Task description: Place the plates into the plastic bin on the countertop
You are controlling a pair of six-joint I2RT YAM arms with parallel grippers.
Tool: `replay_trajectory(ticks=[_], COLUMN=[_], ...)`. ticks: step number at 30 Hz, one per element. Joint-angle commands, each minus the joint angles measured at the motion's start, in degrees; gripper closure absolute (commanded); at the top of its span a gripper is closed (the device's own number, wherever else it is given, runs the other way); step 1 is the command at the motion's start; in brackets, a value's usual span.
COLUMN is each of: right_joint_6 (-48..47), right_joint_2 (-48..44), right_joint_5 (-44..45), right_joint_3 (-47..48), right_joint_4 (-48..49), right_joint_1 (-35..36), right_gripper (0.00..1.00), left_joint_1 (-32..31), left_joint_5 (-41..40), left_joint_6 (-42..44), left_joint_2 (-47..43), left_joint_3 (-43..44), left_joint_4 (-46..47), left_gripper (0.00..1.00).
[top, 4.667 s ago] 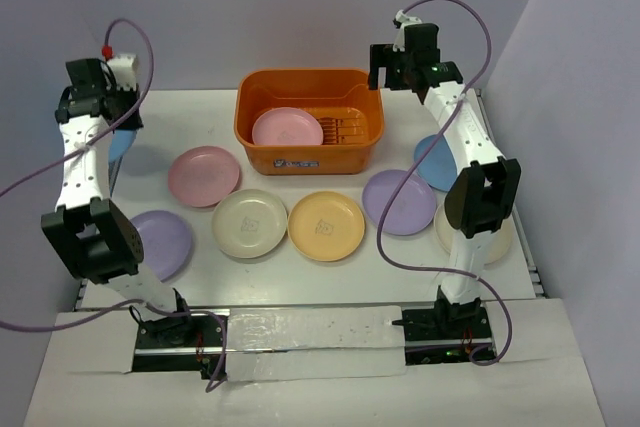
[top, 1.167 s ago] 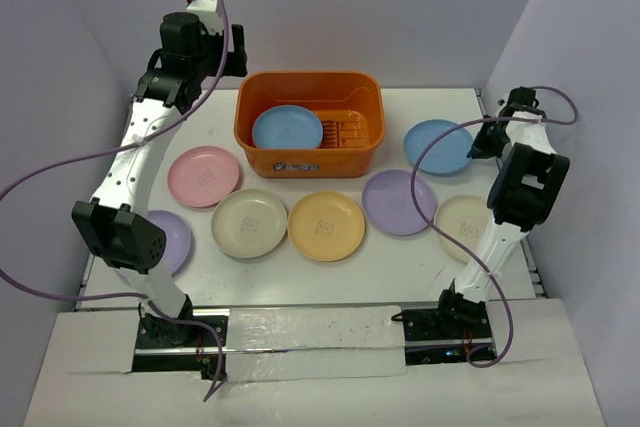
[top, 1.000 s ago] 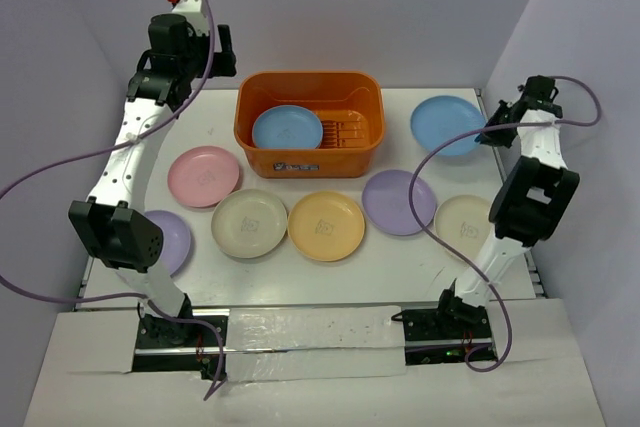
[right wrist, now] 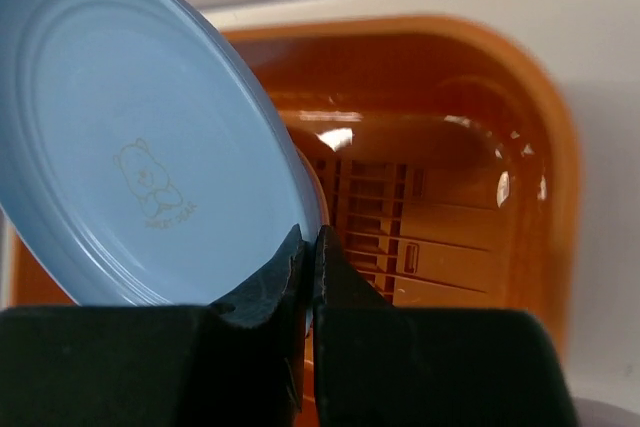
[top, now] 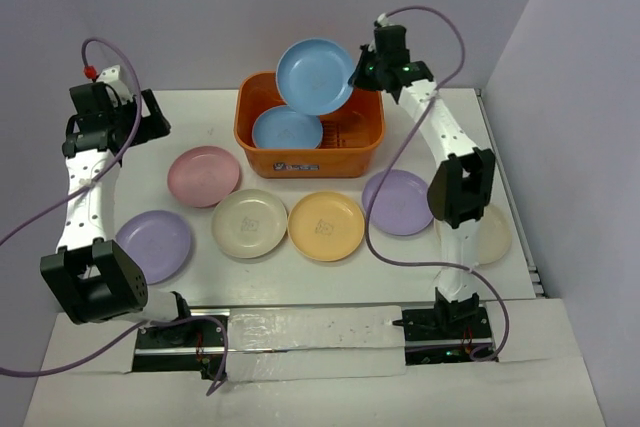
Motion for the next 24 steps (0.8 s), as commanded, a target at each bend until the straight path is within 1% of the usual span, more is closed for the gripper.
replay_trajectory(ticks=[1,6,11,12,14,15,16,17,18,20,23,24], right_joint_6=[-1.08,-1.12,-1.54,-1.63,-1.69,-1.77,-1.84,-1.87,-1.87,-1.92,-2.29,-2.66], right_joint_2=[4.02,7.2,9.81,10.29,11.03,11.09,11.21,11.32,11.35,11.21,10.41,9.91], right_joint_5=[1.46,1.72,1.89,1.78,1.1,1.03,1.09,1.0,0.94,0.67,0.1,-0.14], right_joint_3=[3.78,4.24,4.38,4.4,4.31,4.29,4.29,4.29,4.29,4.21,4.19,4.1], right_joint_4=[1.69,2.29,2.53,2.57,2.5,2.5,2.5,2.5,2.5,2.64,2.5,2.5], right_joint_1=[3.47,5.58,6.65,6.85,7.36,7.47,7.74,7.84,7.9,7.98,8.02,8.04], right_gripper=[1.0,1.0,1.0,0.98,0.78,0.71,0.6,0.52,0.48,0.35,0.26,0.21], left_joint_1=[1.06,1.37,1.69,1.8,1.94,1.94,1.94,2.05,2.11,2.25,2.3,2.42], left_joint_5=[4.63,2.02,1.95,1.89,2.04,2.06,1.69,1.36,1.27,1.64,1.61,1.02], left_joint_6=[2.53,3.74,3.95,3.98,4.2,4.29,4.3,4.31,4.36,4.67,5.16,5.46], left_joint_2=[-0.38,1.0,5.55,6.74,8.47,9.21,10.39,11.28,11.99,14.58,16.76,17.95], left_joint_3=[-1.38,-3.42,-4.37,-4.37,-4.37,-4.37,-4.37,-4.37,-4.37,-4.18,-3.79,-3.58], left_joint_4=[-2.47,-3.25,-3.97,-4.04,-3.96,-3.95,-3.83,-3.6,-3.52,-2.98,-2.43,-2.19], left_gripper=[0.01,0.01,0.01,0.01,0.01,0.01,0.01,0.01,0.01,0.02,0.03,0.03])
